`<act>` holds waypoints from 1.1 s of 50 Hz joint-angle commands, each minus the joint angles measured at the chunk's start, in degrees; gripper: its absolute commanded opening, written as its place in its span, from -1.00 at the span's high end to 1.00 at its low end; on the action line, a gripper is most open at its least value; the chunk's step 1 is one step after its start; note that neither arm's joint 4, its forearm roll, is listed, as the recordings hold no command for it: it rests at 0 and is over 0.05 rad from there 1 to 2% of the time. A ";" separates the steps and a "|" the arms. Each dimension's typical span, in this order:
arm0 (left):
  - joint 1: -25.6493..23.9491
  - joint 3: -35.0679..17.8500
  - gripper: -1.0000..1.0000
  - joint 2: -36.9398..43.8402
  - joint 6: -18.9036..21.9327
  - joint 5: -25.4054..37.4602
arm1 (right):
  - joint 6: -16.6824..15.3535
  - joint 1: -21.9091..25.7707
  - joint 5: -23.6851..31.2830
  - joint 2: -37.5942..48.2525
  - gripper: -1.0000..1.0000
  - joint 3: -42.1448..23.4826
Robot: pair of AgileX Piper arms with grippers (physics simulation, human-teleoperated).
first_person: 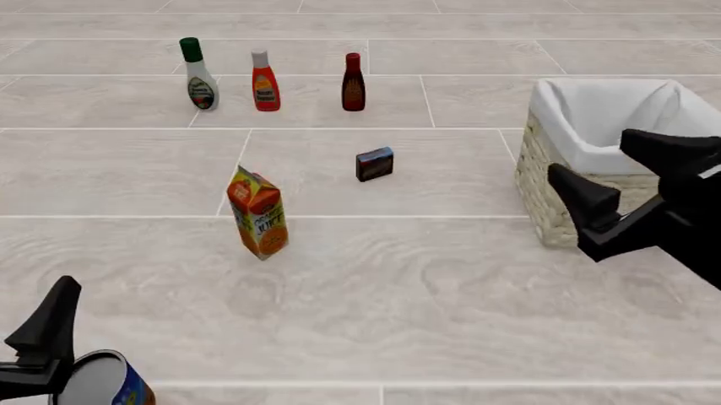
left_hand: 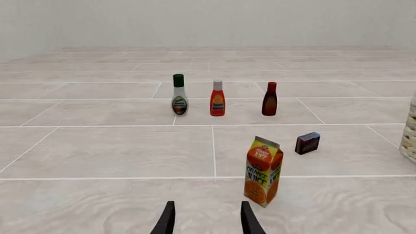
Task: Pick the chocolate pudding and place it in the basket.
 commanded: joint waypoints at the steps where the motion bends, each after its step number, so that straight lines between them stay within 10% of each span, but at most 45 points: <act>1: 0.02 0.17 -1.00 0.00 -0.10 -0.06 | -5.42 4.07 1.06 9.77 -1.00 -6.72; 55: 0.01 0.20 -1.00 -0.01 -0.06 -0.16 | -30.30 12.79 10.26 42.86 -1.00 -31.86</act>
